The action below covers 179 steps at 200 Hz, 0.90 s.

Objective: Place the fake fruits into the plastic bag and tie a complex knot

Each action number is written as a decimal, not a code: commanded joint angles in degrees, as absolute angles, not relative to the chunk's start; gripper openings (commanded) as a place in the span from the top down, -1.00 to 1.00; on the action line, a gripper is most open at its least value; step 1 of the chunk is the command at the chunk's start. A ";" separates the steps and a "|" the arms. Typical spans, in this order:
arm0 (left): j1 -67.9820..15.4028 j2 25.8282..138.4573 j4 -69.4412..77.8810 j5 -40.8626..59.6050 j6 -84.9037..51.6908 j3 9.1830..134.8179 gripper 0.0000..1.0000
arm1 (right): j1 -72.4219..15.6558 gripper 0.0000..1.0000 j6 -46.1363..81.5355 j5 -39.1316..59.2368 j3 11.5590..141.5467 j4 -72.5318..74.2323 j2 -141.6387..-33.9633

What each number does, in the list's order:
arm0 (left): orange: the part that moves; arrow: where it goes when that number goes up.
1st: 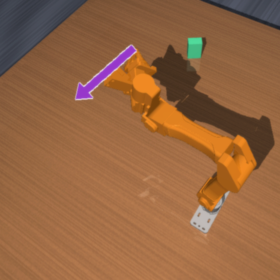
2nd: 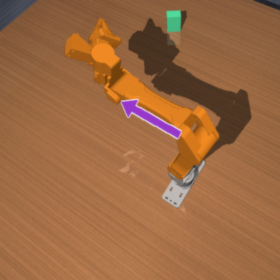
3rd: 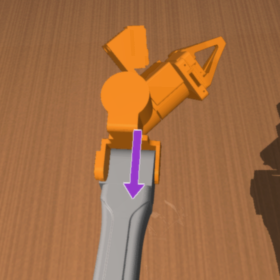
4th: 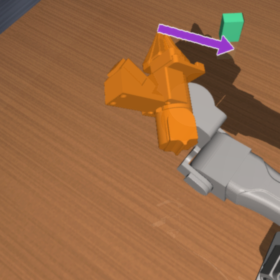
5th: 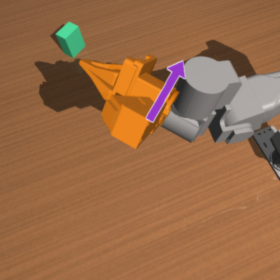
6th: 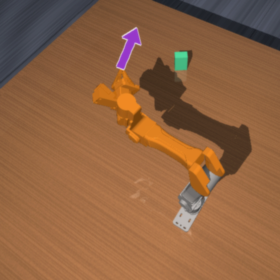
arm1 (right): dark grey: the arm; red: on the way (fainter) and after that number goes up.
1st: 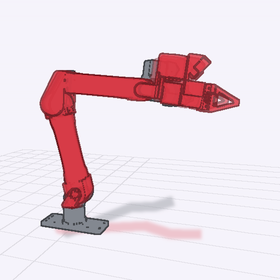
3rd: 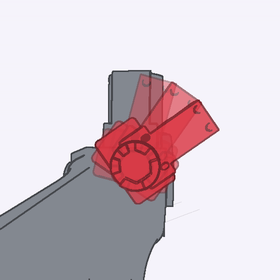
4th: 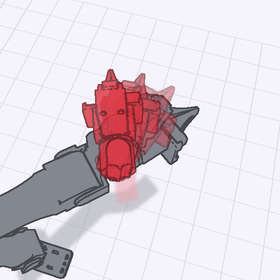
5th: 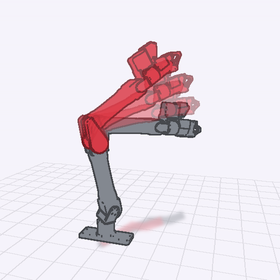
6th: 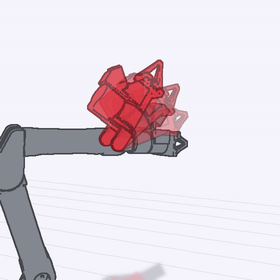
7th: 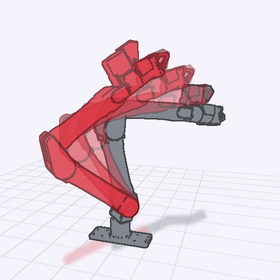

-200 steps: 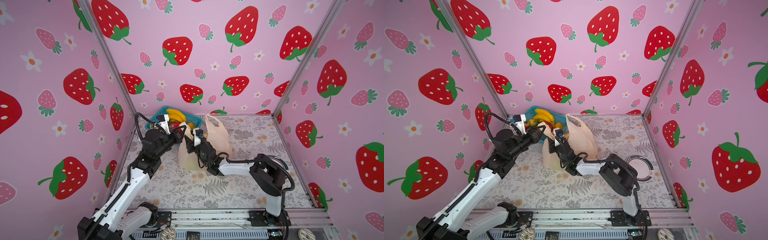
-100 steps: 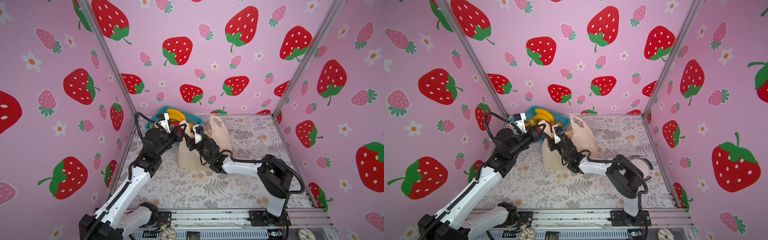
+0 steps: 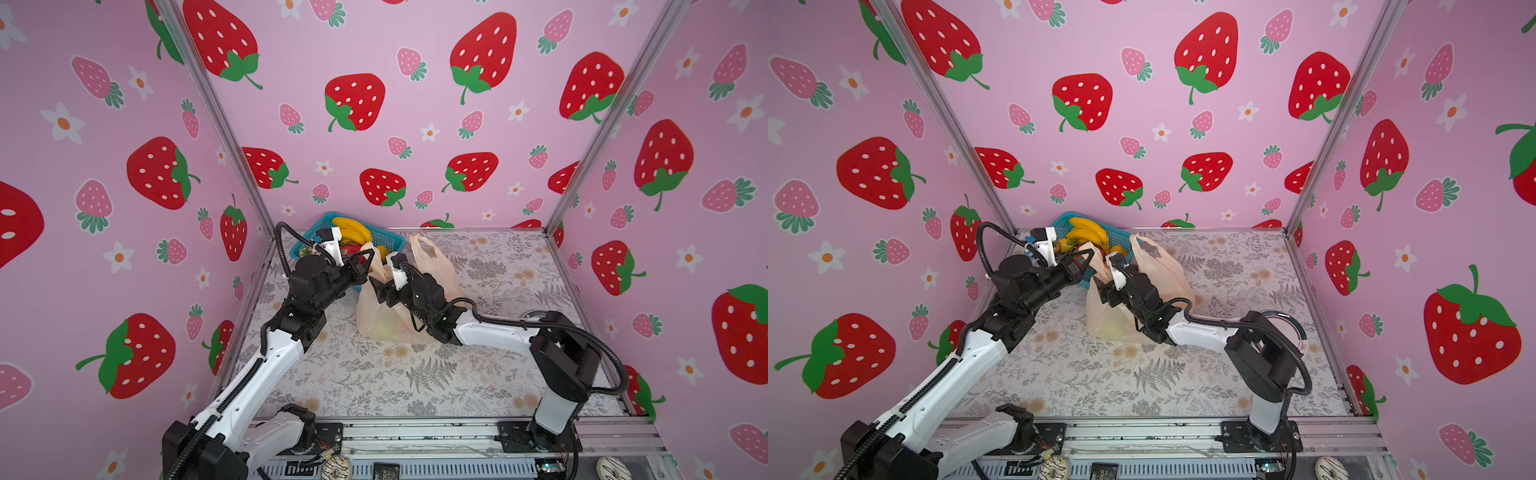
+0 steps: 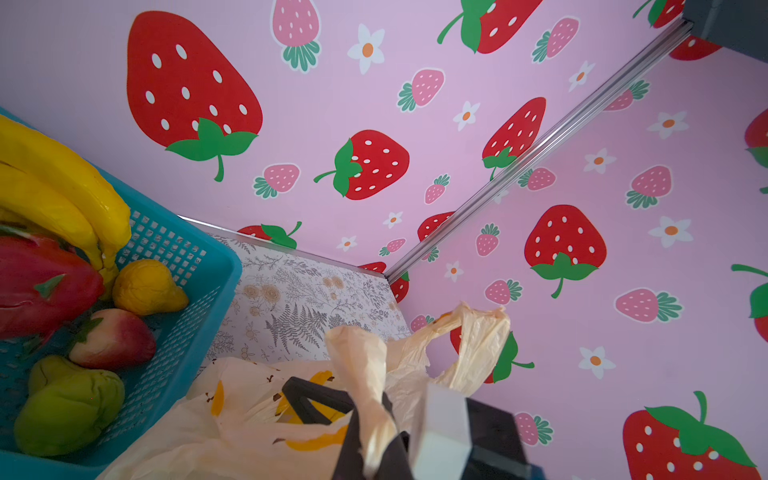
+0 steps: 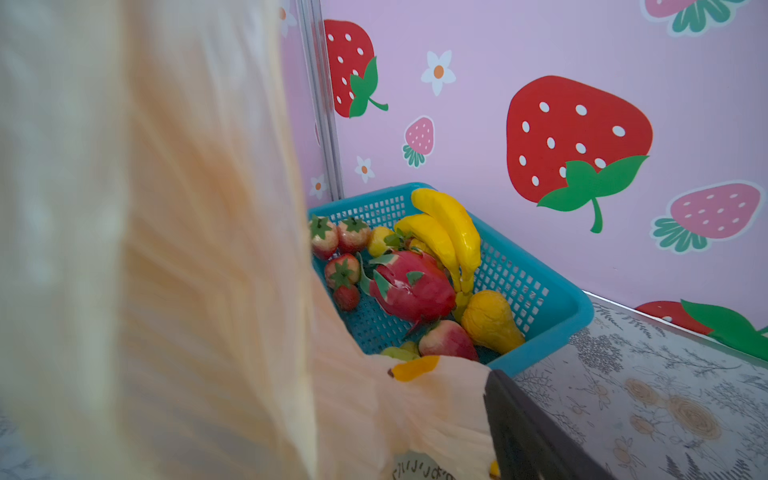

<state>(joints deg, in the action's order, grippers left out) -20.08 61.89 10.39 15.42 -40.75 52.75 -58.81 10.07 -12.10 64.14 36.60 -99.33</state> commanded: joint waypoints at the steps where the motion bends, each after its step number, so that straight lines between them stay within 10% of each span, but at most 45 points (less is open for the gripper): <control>1: -19.56 61.25 10.63 14.68 -39.55 55.20 1.00 | -58.65 -0.83 6.42 -10.16 66.93 28.51 -94.01; 179: -17.45 63.37 9.40 16.06 -37.84 55.98 1.00 | -48.45 -0.90 -1.78 10.25 59.35 11.08 -63.48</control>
